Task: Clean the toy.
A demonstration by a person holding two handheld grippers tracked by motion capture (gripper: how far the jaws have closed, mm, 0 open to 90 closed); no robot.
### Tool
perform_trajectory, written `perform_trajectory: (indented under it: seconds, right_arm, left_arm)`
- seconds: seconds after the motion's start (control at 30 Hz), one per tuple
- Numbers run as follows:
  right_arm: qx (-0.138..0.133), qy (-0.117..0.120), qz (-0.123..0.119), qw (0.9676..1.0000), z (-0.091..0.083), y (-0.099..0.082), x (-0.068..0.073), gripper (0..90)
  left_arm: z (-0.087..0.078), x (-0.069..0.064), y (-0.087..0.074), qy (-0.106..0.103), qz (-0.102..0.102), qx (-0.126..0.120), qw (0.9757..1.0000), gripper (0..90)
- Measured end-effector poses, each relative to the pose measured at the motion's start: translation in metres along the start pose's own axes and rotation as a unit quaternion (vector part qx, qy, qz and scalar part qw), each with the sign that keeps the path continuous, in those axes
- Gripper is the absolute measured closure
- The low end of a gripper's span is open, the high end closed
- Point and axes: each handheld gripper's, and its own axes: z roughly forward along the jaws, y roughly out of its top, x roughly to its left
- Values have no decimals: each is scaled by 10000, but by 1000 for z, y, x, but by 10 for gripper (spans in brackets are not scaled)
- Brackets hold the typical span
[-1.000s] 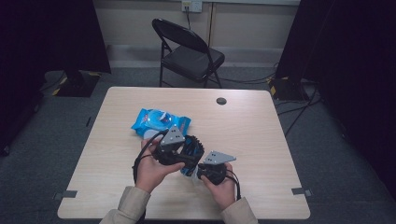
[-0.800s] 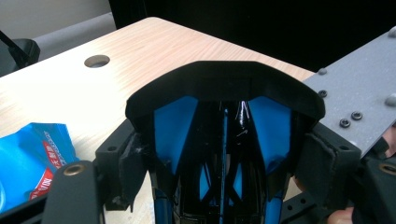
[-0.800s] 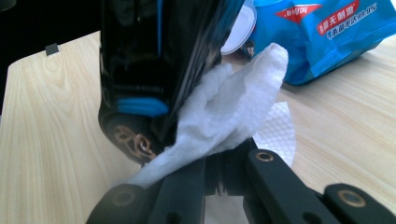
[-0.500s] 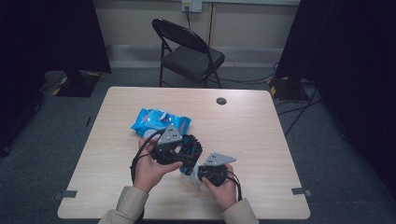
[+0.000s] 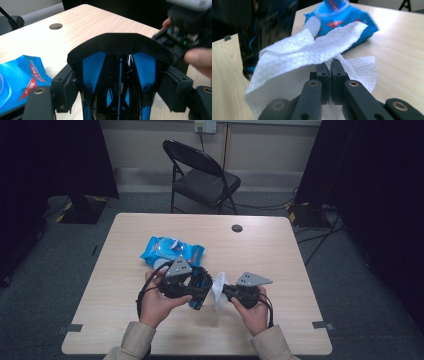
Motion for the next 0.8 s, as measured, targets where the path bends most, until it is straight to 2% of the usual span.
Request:
perform_trajectory:
  seconds: [0.33, 0.8]
  right_arm:
    - [-230, -165, -28, 9996, -18, 21, -12, 882]
    - [-452, -135, -147, 9988, -22, 43, -8, 882]
  left_arm:
    - [3, -1, -4, -7, -4, 5, 10000, 255]
    - [11, -5, -8, -90, -29, 67, 9999, 255]
